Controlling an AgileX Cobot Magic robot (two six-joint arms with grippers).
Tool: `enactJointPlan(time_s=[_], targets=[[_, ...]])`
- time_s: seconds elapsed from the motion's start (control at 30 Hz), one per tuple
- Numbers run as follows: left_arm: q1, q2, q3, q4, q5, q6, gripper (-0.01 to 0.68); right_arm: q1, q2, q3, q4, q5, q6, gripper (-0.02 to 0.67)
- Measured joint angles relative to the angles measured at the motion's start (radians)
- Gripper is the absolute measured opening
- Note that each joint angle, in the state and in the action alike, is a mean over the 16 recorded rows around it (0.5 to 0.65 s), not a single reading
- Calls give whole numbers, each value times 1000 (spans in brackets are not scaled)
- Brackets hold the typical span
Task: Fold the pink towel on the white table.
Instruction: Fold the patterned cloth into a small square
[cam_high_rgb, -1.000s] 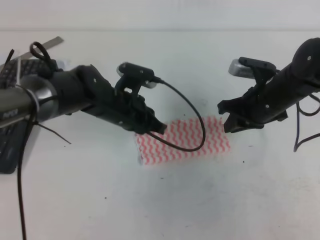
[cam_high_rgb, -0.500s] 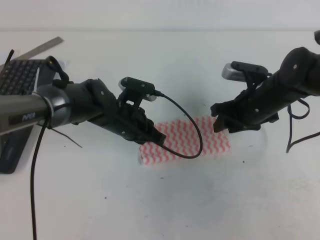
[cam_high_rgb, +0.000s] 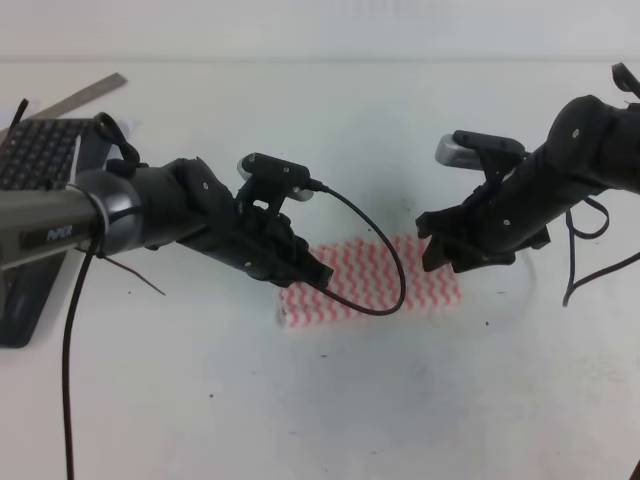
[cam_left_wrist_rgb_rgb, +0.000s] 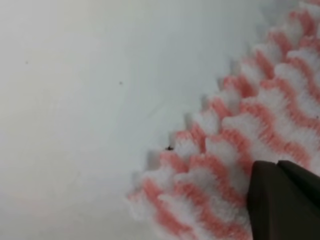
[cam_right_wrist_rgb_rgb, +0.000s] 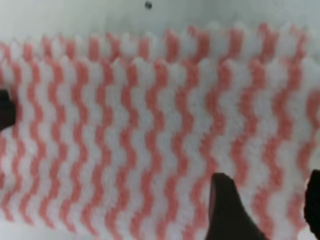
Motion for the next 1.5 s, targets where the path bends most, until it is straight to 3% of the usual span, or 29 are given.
enactJointPlan(time_s=[0.5,1.1,1.5], targets=[[0,0,0,0,8,0,-3,-1,32,-2,-53,-4,71,316],[0,0,0,0,14,0,-3,-3,71,-23,17,-16,76,314],[0,0,0,1,14,0,-3,-4,81,-32,26,36,73,262]])
